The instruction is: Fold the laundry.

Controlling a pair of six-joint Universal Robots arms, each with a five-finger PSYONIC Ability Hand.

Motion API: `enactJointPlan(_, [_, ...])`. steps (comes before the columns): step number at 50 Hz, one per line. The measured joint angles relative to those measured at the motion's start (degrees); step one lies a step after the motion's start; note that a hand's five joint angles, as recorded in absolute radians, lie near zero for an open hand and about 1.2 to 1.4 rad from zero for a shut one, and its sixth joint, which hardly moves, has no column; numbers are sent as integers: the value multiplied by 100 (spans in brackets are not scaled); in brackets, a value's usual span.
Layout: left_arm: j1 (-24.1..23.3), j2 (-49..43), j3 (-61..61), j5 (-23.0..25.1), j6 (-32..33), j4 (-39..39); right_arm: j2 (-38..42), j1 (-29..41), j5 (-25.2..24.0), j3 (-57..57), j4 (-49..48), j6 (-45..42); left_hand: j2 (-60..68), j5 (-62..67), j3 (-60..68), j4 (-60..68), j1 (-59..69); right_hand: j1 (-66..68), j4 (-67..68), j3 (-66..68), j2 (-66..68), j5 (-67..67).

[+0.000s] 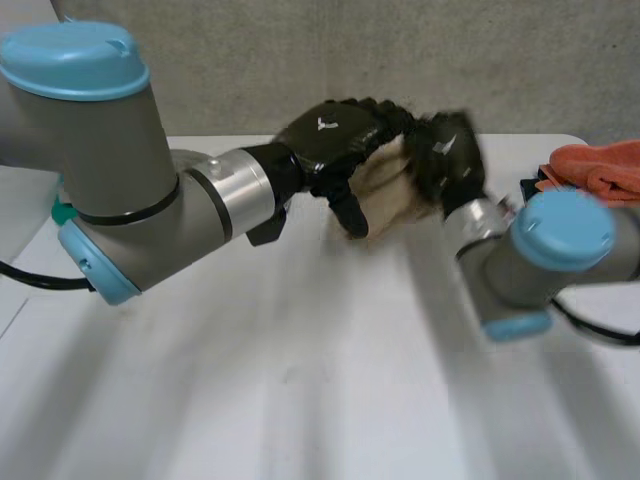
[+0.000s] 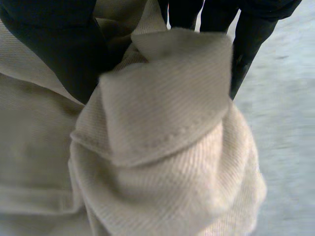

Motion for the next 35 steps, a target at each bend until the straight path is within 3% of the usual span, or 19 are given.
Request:
enactJointPlan(12, [88, 435, -1, -262, -47, 560, -5, -1659, -391, -1749, -16, 448, 0, 1, 0, 0, 0, 54, 87, 57, 28, 0])
enactJointPlan(21, [54, 482, -70, -272, -40, 586, 739, -3024, -1242, -2479, -407, 1445, 0, 1, 0, 0, 0, 54, 99, 59, 28, 0])
enactJointPlan(29, [19, 419, -277, -266, -34, 583, 2240, -4201, -3056, -2823, -812, 1897, 0, 0, 0, 0, 0, 54, 116, 84, 28, 1])
enactJointPlan(35, [7, 382, -403, -268, -30, 583, 2748, -4866, -3985, -2811, -808, 1943, 0, 0, 0, 0, 0, 54, 118, 84, 28, 271])
